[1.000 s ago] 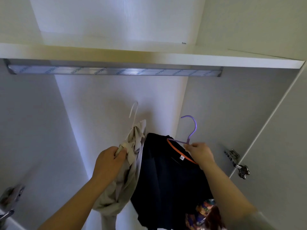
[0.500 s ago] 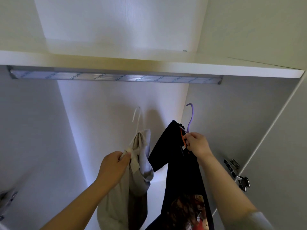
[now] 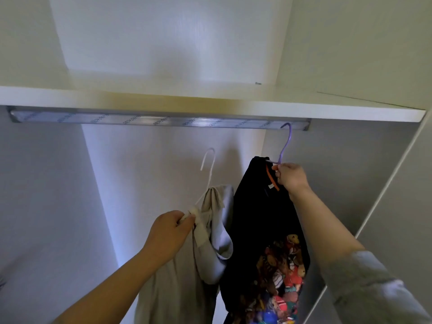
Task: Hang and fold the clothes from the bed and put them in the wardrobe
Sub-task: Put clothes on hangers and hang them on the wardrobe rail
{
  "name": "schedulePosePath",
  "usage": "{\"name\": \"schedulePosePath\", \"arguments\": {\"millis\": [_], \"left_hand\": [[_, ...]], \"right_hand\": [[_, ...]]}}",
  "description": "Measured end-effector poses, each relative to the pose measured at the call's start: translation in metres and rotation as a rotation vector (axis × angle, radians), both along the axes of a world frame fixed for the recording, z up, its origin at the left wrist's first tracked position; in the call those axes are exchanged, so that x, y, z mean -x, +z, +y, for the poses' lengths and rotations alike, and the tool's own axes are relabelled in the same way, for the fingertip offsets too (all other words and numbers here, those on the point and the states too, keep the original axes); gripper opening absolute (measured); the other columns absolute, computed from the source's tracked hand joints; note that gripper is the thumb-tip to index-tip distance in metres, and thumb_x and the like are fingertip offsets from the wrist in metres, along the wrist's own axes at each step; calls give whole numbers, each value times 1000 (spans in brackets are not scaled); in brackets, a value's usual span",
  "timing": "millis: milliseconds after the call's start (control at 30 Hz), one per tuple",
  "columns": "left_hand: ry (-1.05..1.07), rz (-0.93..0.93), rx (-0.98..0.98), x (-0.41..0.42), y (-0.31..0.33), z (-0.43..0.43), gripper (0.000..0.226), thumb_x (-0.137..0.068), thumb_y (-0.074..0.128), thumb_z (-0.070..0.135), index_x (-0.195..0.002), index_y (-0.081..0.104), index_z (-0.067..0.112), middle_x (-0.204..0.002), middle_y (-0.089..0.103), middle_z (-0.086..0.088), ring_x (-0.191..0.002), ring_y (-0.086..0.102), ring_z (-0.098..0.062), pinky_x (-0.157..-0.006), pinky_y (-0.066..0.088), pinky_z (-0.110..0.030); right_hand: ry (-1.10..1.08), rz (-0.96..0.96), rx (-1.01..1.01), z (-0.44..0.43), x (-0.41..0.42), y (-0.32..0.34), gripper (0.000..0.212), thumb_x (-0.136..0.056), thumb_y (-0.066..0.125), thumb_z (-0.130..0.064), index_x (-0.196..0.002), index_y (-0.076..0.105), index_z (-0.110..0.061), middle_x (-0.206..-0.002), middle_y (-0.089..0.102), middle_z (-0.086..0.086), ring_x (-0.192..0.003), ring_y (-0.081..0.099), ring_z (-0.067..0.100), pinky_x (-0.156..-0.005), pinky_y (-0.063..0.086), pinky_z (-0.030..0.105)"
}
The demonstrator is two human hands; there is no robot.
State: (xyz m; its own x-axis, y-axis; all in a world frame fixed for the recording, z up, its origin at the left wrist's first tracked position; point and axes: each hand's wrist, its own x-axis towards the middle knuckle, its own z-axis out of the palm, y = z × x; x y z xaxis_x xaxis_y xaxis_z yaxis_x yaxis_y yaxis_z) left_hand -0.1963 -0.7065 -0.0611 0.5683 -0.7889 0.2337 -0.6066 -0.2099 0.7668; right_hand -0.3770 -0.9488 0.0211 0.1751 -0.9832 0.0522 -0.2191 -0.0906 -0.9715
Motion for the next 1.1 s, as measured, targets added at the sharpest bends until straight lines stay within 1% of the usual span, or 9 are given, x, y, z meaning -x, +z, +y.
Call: {"name": "schedulePosePath", "arguments": {"millis": [133, 367, 500, 600, 700, 767, 900, 1000, 1100], "left_hand": [[-14, -37, 19, 5, 13, -19, 46, -98, 48, 31, -56, 40, 17, -52, 37, 2, -50, 35, -9, -52, 30, -17], [1, -59, 18, 18, 16, -46, 48, -96, 52, 30, -52, 35, 20, -46, 31, 7, -41, 31, -6, -48, 26, -15], [7, -63, -2, 27, 13, -59, 47, -96, 52, 31, -52, 38, 19, -47, 32, 7, -43, 31, -6, -49, 28, -17], [23, -64, -6, 29, 12, -64, 48, -96, 52, 31, -52, 37, 20, -45, 31, 7, -40, 32, -6, -45, 27, -13], [35, -63, -15, 30, 6, -67, 48, -95, 52, 31, -51, 37, 21, -43, 31, 8, -38, 33, -6, -43, 30, -12], [34, -60, -22, 31, 2, -69, 47, -95, 53, 31, -52, 38, 21, -43, 32, 8, -39, 33, -6, -45, 28, -12], [33, -54, -30, 30, -4, -69, 46, -96, 52, 32, -53, 41, 19, -47, 35, 7, -44, 35, -6, -50, 30, -16], [18, -57, -30, 32, -9, -68, 45, -97, 51, 33, -55, 43, 19, -48, 38, 6, -46, 38, -6, -51, 32, -14], [1, -69, -20, 29, -10, -63, 47, -96, 52, 35, -52, 40, 21, -45, 35, 8, -43, 36, -6, -48, 30, -11]], "right_hand": [[-31, 9, 42, -40, 9, 15, 34, -98, 42, -9, -70, 60, -16, -62, 50, 4, -52, 41, 17, -50, 37, 28], [-14, 78, 99, -83, 11, 20, 32, -98, 42, -10, -74, 64, -13, -63, 53, 2, -54, 45, 15, -53, 41, 27], [-12, 141, 103, -101, 4, 26, 25, -98, 45, -11, -91, 69, -9, -68, 55, 4, -57, 47, 16, -66, 43, 33], [16, 208, 71, -113, -3, 25, 27, -98, 46, -13, -100, 71, -2, -85, 59, 14, -71, 52, 26, -74, 45, 37], [24, 285, 64, -117, -8, 19, 24, -97, 50, -15, -102, 71, -5, -94, 61, 17, -84, 54, 25, -86, 49, 40], [16, 332, 91, -119, -9, 17, 29, -99, 49, -16, -110, 70, 1, -103, 66, 22, -87, 55, 26, -91, 49, 42], [34, 428, 125, -108, -7, 21, 28, -100, 45, -18, -102, 62, 5, -112, 64, 26, -96, 60, 29, -97, 48, 44], [-26, 504, 317, -85, 1, 17, 30, -96, 48, -13, -119, 52, 6, -124, 52, 25, -112, 54, 41, -96, 45, 43], [61, 362, 605, -43, 7, 6, 35, -92, 56, -7, -127, 56, 1, -127, 54, 16, -116, 53, 32, -99, 42, 30]]}}
